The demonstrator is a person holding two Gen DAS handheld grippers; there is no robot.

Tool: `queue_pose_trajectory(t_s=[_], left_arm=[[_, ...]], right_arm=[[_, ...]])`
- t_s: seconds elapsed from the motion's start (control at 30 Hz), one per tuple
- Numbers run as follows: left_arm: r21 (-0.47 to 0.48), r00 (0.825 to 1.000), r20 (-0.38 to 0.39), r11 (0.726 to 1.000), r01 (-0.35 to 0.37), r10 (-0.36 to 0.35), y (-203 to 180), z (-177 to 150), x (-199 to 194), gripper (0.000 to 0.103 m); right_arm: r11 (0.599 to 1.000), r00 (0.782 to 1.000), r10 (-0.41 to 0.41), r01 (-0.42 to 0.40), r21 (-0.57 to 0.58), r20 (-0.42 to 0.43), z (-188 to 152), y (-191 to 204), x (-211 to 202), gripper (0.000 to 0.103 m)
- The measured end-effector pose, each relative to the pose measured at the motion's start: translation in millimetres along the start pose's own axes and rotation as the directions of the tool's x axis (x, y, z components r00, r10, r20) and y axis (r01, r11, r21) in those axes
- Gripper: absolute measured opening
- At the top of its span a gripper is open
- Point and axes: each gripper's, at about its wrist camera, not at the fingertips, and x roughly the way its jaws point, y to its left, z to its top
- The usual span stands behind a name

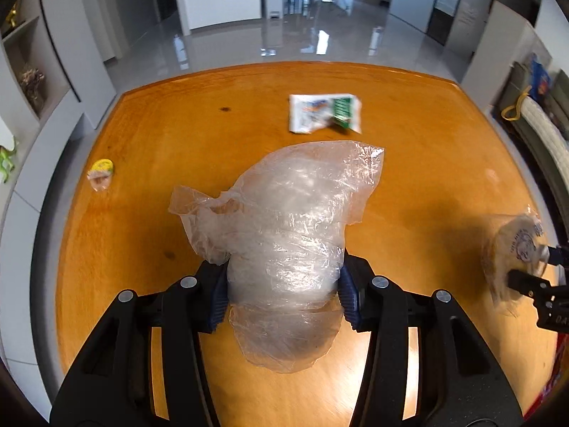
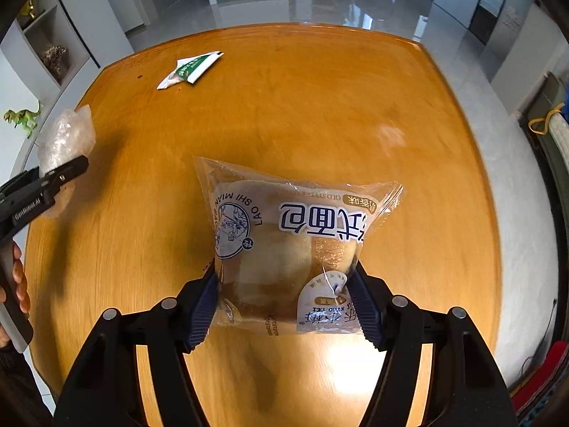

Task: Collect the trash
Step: 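Grasp the clear plastic bag with the left tool while the right tool grasps the bread packet, then carry the plastic bag and bread packet to the trash bag and release both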

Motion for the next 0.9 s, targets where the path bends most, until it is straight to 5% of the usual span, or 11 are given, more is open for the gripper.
queue_pose_trajectory(t_s=[0.3, 0.53, 0.73, 0.9], left_arm=[[0.132, 0.992, -0.006, 0.983, 0.123, -0.124, -103.1, -65.4, -46.4, 0.049], [0.277, 0.971, -0.026, 0.932, 0.235, -0.237, -197.3, -107.1, -73.4, 0.049], [0.429, 0.941, -0.067, 0.842, 0.327, -0.332, -287.6, -143.5, -95.7, 0.049], [0.548, 0.909, -0.131, 0.735, 0.398, -0.395, -366.3, -181.2, -110.1, 0.049]], right_arm=[[0.997, 0.997, -0.009, 0.004, 0.075, 0.073, -102.3, -50.8, -65.8, 0.068], [0.984, 0.992, -0.036, 0.013, 0.177, 0.123, -187.6, -106.0, -108.7, 0.068], [0.955, 0.987, -0.086, 0.044, 0.294, 0.132, -264.0, -154.4, -133.8, 0.069], [0.906, 0.982, -0.148, 0.085, 0.415, 0.121, -328.1, -197.4, -153.3, 0.069]])
